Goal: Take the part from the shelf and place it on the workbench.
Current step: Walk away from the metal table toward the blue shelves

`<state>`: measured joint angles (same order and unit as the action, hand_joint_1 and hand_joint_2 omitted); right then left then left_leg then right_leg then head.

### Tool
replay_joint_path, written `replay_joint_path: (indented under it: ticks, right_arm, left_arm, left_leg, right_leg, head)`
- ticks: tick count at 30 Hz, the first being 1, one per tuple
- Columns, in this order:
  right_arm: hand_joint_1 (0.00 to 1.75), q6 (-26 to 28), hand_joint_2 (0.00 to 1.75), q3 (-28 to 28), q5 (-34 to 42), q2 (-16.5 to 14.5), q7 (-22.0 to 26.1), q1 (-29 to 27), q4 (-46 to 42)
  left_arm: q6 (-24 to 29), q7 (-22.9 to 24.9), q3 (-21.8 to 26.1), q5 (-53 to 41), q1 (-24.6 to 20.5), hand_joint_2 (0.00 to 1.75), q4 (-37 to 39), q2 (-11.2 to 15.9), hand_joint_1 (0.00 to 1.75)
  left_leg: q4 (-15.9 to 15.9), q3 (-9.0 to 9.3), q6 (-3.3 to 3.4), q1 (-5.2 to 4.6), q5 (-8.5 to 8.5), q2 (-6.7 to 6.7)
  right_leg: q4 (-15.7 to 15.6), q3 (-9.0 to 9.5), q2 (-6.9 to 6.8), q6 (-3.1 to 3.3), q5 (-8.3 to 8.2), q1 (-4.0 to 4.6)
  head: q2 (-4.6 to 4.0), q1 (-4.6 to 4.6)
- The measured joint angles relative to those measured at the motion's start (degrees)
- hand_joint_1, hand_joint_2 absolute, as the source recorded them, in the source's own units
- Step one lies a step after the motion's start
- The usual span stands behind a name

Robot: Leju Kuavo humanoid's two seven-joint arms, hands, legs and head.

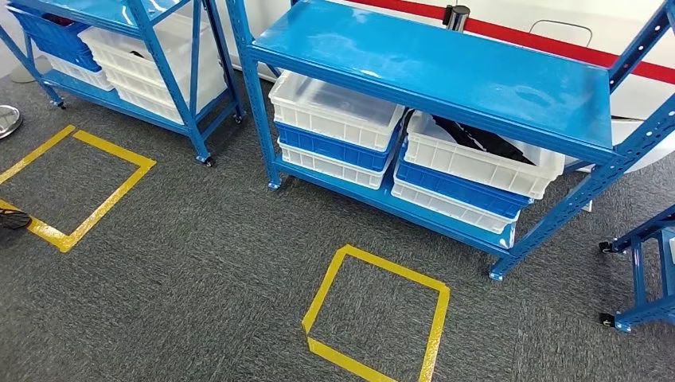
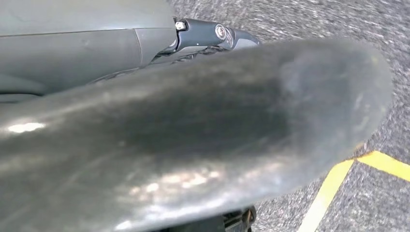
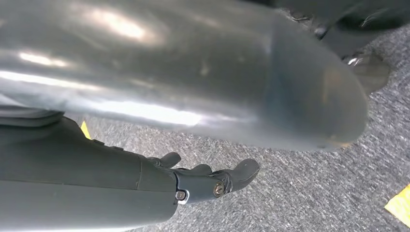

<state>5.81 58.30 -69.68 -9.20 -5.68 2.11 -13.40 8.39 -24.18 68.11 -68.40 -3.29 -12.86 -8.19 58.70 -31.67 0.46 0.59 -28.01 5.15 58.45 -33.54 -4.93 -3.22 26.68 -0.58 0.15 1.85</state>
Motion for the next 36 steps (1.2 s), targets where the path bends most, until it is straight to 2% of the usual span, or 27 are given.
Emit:
replay_joint_path:
  ticks: [1,3,4,6,7,8,9,10,11,12,14,15,16,18,19,21,22,23,24,25,26,27,29,31,33,34,36]
  right_arm:
    - [0.00,0.00,0.00,0.00,-0.04,-0.02,-0.02,0.09,0.00]
    - [0.00,0.00,0.00,0.02,-0.09,-0.04,-0.03,0.10,0.00]
    - [0.00,0.00,0.00,0.03,-0.10,-0.06,-0.04,0.07,0.00]
    - [0.00,0.00,0.00,0.04,-0.16,-0.10,-0.07,0.05,0.00]
    - [0.00,0.00,0.00,0.04,-0.21,-0.12,-0.09,0.04,0.00]
    - [0.00,0.00,0.00,0.04,-0.28,-0.14,-0.09,0.03,0.00]
    - [0.00,0.00,0.00,0.04,-0.35,-0.17,-0.09,0.02,0.00]
    - [0.00,0.00,0.00,0.04,-0.39,-0.19,-0.09,-0.01,0.00]
    - [0.00,0.00,0.00,0.04,-0.43,-0.20,-0.09,-0.05,0.00]
    - [0.00,0.00,0.00,0.04,-0.45,-0.22,-0.09,-0.06,0.00]
    - [0.00,0.00,0.00,0.04,-0.49,-0.26,-0.09,-0.02,0.00]
    - [0.00,0.00,0.00,0.04,-0.52,-0.27,-0.09,0.01,0.00]
    - [0.00,0.00,0.00,0.04,-0.54,-0.26,-0.09,-0.02,0.00]
    - [0.00,0.01,0.00,0.06,-0.57,-0.22,-0.09,-0.20,0.00]
    - [0.00,0.01,0.00,0.08,-0.57,-0.20,-0.09,-0.32,0.00]
    - [0.00,0.02,0.00,0.13,-0.57,-0.17,-0.09,-0.31,0.00]
    - [0.00,0.02,0.00,0.14,-0.57,-0.19,-0.09,-0.20,0.00]
    - [0.00,0.03,0.00,0.15,-0.58,-0.20,-0.08,-0.05,0.00]
    - [0.00,0.05,0.00,0.15,-0.66,-0.21,0.03,0.05,0.00]
    - [0.00,0.10,0.00,0.16,-0.80,-0.20,0.21,0.04,0.00]
    - [0.00,0.17,0.00,0.16,-1.05,-0.17,0.38,-0.02,0.00]
    - [0.00,0.23,0.00,0.16,-1.32,-0.11,0.54,-0.11,0.00]
    - [0.00,0.32,0.00,0.16,-1.77,0.01,0.64,-0.11,0.00]
    - [0.00,0.39,0.00,0.15,-1.93,0.01,0.77,-0.02,0.01]
    - [0.00,0.46,0.00,0.15,-1.95,-0.08,0.88,-0.04,0.03]
    - [0.00,0.49,0.00,0.15,-1.95,-0.11,0.89,-0.06,0.04]
    - [0.00,0.52,0.00,0.15,-1.95,-0.11,0.89,-0.07,0.04]
  left_arm:
    - [0.00,0.04,0.01,-0.01,-0.01,0.00,0.00,0.02,0.00]
    - [0.01,0.11,0.02,-0.02,-0.08,0.00,0.01,0.02,0.00]
    - [0.01,0.11,0.02,-0.02,-0.13,0.00,0.01,0.02,0.00]
    - [0.02,0.13,0.02,-0.03,-0.12,0.00,0.01,0.03,0.00]
    - [0.02,0.14,0.02,-0.03,-0.07,0.00,0.01,0.03,0.00]
    - [0.02,0.15,0.03,-0.03,-0.01,0.00,0.01,0.03,0.00]
    - [0.01,0.15,0.03,-0.03,0.03,0.00,0.01,0.03,0.00]
    - [0.01,0.16,0.04,-0.03,0.05,0.00,0.01,0.03,0.00]
    - [0.01,0.16,0.04,-0.03,0.05,0.00,0.01,0.03,0.00]
    - [0.01,0.16,0.04,-0.03,0.05,0.00,0.01,0.04,0.00]
    - [0.02,0.16,0.05,-0.03,0.06,0.00,0.01,0.07,0.00]
    - [0.02,0.16,0.05,-0.03,0.03,0.00,0.01,0.08,0.00]
    - [0.02,0.17,0.06,-0.03,-0.03,0.00,0.01,0.07,0.00]
    - [0.02,0.18,0.07,-0.05,-0.15,0.00,0.01,0.05,0.00]
    - [0.02,0.17,0.07,-0.08,-0.20,0.00,0.01,0.05,0.00]
    - [0.02,0.16,0.08,-0.15,-0.25,0.00,0.01,0.03,0.00]
    - [0.02,0.16,0.08,-0.18,-0.25,0.00,0.01,0.03,0.00]
    - [0.02,0.16,0.08,-0.19,-0.20,0.00,0.01,0.04,0.00]
    - [0.02,0.15,0.08,-0.19,-0.15,0.00,0.01,0.04,0.00]
    - [0.02,0.14,0.08,-0.19,-0.11,0.00,0.01,0.05,0.00]
    - [0.02,0.11,0.08,-0.19,-0.11,0.00,0.01,0.05,0.00]
    - [0.02,0.07,0.08,-0.19,-0.13,0.00,0.01,0.03,0.00]
    - [0.02,-0.03,0.08,-0.19,-0.21,0.00,0.01,0.01,0.00]
    - [0.04,-0.13,0.09,-0.14,-0.22,0.00,0.01,0.07,0.00]
    - [0.06,-0.19,0.10,-0.05,-0.20,0.00,0.01,0.16,0.00]
    - [0.07,-0.19,0.11,-0.01,-0.19,0.00,0.01,0.19,0.00]
    - [0.07,-0.19,0.14,0.04,-0.18,0.00,0.01,0.18,0.00]
  left_leg:
    - [-0.06,0.35,-0.37,-0.14,-0.20,0.60]
    - [-0.20,1.00,-1.12,0.02,-0.55,1.50]
    - [0.20,1.09,-1.47,0.20,-1.06,0.82]
    - [4.14,-0.33,-1.95,0.48,-3.85,-2.35]
    - [7.82,-1.97,-2.04,0.51,-5.90,-3.96]
    - [11.83,-3.93,-2.10,0.52,-7.73,-4.82]
    - [14.97,-5.63,-2.14,0.52,-8.69,-5.19]
    - [16.30,-6.58,-2.13,0.54,-8.48,-5.31]
    - [15.29,-6.45,-2.08,0.59,-7.03,-5.41]
    - [12.11,-5.27,-2.00,0.69,-4.67,-5.75]
    - [4.30,-2.16,-1.84,1.00,-0.54,-7.94]
    - [1.76,-1.18,-1.75,1.07,0.44,-8.81]
    - [0.66,-0.82,-1.60,1.00,0.66,-9.34]
    - [0.36,-0.80,-0.96,0.75,0.77,-8.39]
    - [0.16,-0.75,-0.56,0.74,0.95,-7.87]
    - [-0.21,-0.74,0.20,0.85,1.23,-6.64]
    - [-0.26,-0.77,0.45,0.78,1.24,-5.94]
    - [-0.26,-0.84,0.64,0.69,1.21,-5.24]
    - [-0.26,-0.88,0.78,0.60,1.16,-4.56]
    - [-0.25,-0.90,0.80,0.56,1.13,-3.97]
    - [-0.25,-0.90,0.78,0.56,1.09,-3.56]
    - [-0.24,-0.88,0.73,0.59,1.07,-3.23]
    - [-0.17,-0.77,0.39,0.45,0.94,-2.87]
    - [-0.05,-0.60,0.14,0.09,0.64,-2.76]
    - [-0.02,-0.47,0.87,-0.07,0.60,-2.75]
    - [-0.07,-0.41,1.31,-0.06,0.67,-2.75]
    - [-0.38,-0.25,1.30,0.05,0.93,-2.74]
  right_leg:
    - [-0.56,0.21,-0.34,0.50,-0.32,0.15]
    - [-0.65,0.13,1.15,1.40,-0.72,0.05]
    - [-0.78,0.38,1.90,1.76,-0.86,-0.18]
    - [-1.02,0.89,3.34,2.47,-1.17,-0.74]
    - [-1.01,0.92,4.08,2.66,-1.20,-0.70]
    - [-0.99,0.95,4.88,2.82,-1.21,-0.65]
    - [-0.98,0.99,5.81,2.86,-1.19,-0.59]
    - [-0.96,1.07,6.73,2.87,-1.17,-0.56]
    - [-0.95,1.20,7.67,2.86,-1.15,-0.56]
    - [-0.93,1.37,8.61,2.82,-1.12,-0.58]
    - [-0.76,1.47,10.24,2.58,-0.98,-0.47]
    - [-0.69,1.34,10.88,2.34,-0.92,-0.37]
    - [-0.72,1.10,11.39,2.02,-0.92,-0.34]
    - [-0.99,0.49,12.25,1.25,-1.06,-0.40]
    - [-0.80,0.20,11.71,0.94,-0.97,-0.43]
    - [2.14,-1.40,8.93,0.84,0.60,-0.27]
    - [5.32,-3.02,7.23,1.02,2.13,-0.28]
    - [9.15,-5.02,6.26,1.20,3.80,-0.27]
    - [12.68,-6.82,5.83,1.24,5.10,-0.32]
    - [14.68,-7.81,5.61,1.04,5.64,-0.37]
    - [14.39,-7.57,5.46,0.60,5.25,-0.44]
    - [11.86,-6.13,5.28,0.07,4.16,-0.53]
    - [3.90,-1.61,4.41,-0.60,1.62,-0.58]
    - [-0.63,1.16,3.78,-0.23,0.12,-0.57]
    - [-1.12,1.63,3.85,0.18,-0.47,-0.55]
    - [-1.13,1.63,3.86,0.15,-0.57,-0.51]
    - [-1.11,1.62,3.90,0.31,-0.56,-0.29]
  head:
    - [0.00,-0.01]
    - [0.00,0.05]
    - [0.00,0.07]
    - [0.00,0.27]
    - [0.00,0.33]
    - [0.00,0.34]
    - [0.00,0.33]
    - [0.00,0.32]
    - [0.00,0.33]
    - [0.00,0.33]
    - [0.00,0.31]
    - [0.00,0.27]
    - [0.00,0.26]
    - [0.00,0.24]
    - [0.00,0.24]
    - [0.00,0.04]
    - [0.00,-0.05]
    - [0.00,-0.13]
    - [0.00,-0.13]
    - [0.00,-0.13]
    - [0.00,-0.14]
    - [0.00,-0.14]
    - [0.00,-0.20]
    - [0.00,-0.14]
    - [0.00,-0.03]
    - [0.00,-0.04]
    - [0.00,-0.06]
